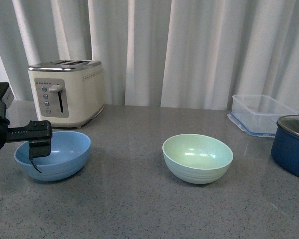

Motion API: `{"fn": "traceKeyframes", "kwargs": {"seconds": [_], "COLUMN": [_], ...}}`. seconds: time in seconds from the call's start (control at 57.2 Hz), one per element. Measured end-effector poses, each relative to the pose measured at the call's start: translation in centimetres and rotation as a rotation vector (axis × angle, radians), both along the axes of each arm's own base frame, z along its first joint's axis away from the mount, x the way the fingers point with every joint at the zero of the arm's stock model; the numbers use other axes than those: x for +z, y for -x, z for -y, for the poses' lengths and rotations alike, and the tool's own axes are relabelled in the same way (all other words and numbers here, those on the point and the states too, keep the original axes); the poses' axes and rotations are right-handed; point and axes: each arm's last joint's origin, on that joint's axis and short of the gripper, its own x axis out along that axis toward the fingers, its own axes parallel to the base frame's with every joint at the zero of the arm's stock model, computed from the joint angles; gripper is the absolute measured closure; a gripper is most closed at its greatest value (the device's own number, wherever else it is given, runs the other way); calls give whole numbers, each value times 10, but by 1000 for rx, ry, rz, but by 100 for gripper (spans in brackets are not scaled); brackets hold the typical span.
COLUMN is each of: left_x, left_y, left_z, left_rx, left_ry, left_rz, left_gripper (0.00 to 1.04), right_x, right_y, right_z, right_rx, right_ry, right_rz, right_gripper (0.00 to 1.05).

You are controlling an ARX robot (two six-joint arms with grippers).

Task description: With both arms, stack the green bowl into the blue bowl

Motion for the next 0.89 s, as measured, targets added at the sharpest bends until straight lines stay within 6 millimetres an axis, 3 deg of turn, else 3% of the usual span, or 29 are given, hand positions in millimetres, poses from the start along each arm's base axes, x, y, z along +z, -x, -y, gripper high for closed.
{"fn": "traceKeyframes", "kwargs": {"seconds": [0.157,0.682,0.892], "left_x": [-7,-7,2], "left_y": [-10,-21,-19], "left_z": [0,3,9], "left_rx": [10,10,2], "left_ry": [-6,7,9], "left_rz": [-5,19,36], "left_gripper": [8,101,101], "right_x": [0,0,0], "right_y": [0,0,0], "right_z": [0,0,0], "right_rx": [0,0,0], "right_ry": [0,0,0], "right_rz": [0,0,0], "right_gripper": [10,10,10]}}
